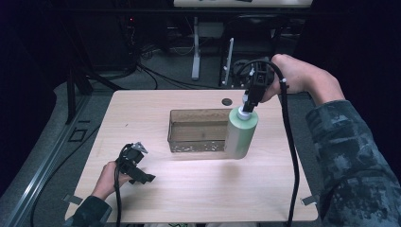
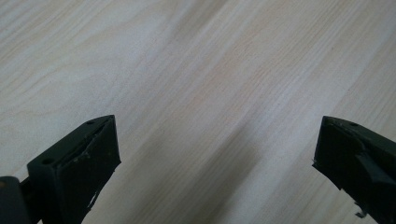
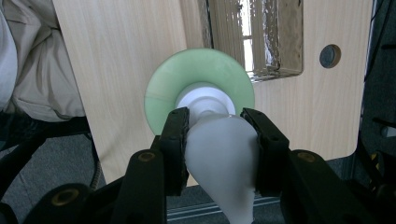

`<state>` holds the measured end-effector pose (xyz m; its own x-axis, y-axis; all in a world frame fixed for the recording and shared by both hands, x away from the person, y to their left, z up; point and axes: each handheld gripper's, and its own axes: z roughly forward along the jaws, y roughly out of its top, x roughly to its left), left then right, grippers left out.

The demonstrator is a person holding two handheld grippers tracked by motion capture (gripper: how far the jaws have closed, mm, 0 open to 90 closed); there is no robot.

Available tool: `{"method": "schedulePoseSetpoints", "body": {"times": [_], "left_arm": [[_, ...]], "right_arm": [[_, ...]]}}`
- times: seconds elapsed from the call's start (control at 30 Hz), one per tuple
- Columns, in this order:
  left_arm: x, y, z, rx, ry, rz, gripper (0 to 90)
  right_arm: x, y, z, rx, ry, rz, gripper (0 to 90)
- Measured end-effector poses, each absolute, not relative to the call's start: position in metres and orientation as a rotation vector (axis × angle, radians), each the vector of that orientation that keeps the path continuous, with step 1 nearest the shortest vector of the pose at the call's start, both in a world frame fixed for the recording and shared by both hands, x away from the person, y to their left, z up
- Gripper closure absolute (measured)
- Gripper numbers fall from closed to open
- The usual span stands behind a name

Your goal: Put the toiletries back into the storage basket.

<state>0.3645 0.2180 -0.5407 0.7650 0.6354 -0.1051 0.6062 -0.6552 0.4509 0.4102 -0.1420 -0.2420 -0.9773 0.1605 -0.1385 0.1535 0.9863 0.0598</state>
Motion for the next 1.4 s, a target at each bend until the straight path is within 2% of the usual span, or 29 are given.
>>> {"method": "schedulePoseSetpoints", "body": {"times": [1.4], "left_arm": [[0.365,0.216,-0.542,2.507,0.92,0.076,0.1]], "right_arm": [[0.439,-0.134,-0.217,0.256,2.955,0.074,62.8]]}}
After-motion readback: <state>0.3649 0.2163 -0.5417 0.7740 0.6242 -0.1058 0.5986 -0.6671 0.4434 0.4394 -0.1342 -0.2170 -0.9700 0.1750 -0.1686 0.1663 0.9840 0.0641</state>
